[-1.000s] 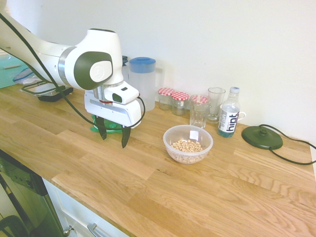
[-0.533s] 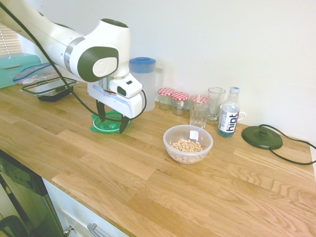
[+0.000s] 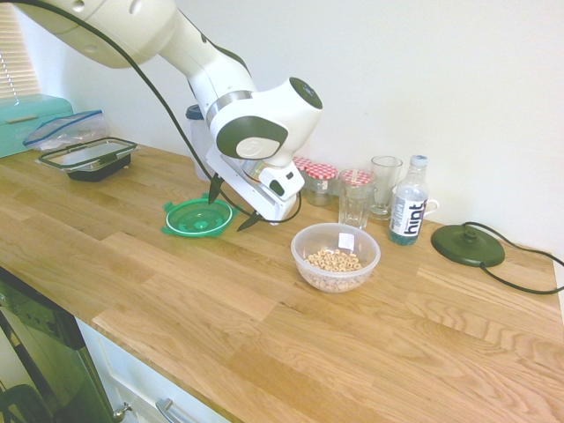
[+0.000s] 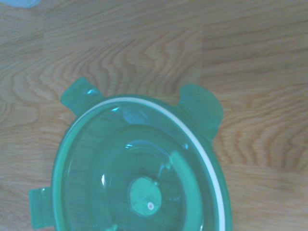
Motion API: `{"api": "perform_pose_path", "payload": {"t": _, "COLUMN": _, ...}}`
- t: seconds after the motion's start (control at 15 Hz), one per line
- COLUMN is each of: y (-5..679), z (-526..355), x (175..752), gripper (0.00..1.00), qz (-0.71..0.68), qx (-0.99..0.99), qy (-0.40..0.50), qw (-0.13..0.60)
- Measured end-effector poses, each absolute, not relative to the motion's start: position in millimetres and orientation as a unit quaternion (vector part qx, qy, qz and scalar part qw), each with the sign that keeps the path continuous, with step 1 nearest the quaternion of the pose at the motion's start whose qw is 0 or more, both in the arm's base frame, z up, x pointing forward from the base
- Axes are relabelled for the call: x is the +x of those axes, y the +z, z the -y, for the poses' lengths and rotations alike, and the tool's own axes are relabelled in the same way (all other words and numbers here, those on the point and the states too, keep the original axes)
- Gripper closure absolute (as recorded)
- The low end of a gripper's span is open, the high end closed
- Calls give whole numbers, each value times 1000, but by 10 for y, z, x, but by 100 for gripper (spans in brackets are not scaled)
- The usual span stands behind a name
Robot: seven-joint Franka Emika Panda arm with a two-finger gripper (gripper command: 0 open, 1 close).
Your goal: Cover the lid of food container
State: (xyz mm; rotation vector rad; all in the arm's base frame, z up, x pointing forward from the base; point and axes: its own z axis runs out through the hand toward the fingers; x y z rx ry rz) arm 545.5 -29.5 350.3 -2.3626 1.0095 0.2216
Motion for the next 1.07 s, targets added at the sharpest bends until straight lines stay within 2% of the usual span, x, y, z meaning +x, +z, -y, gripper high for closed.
{"api": "perform_pose_path", "payload": {"t": 0.27, "y": 3181, "z": 268, "x": 5602, "gripper": 0, "qz": -370, "qx": -870, "qy": 109, "qw": 306}}
{"api": "perform_pose_path", "payload": {"t": 1.07, "y": 3137, "z": 62, "x": 5629, "gripper": 0, "qz": -356, "qx": -866, "qy": 123, "qw": 329}}
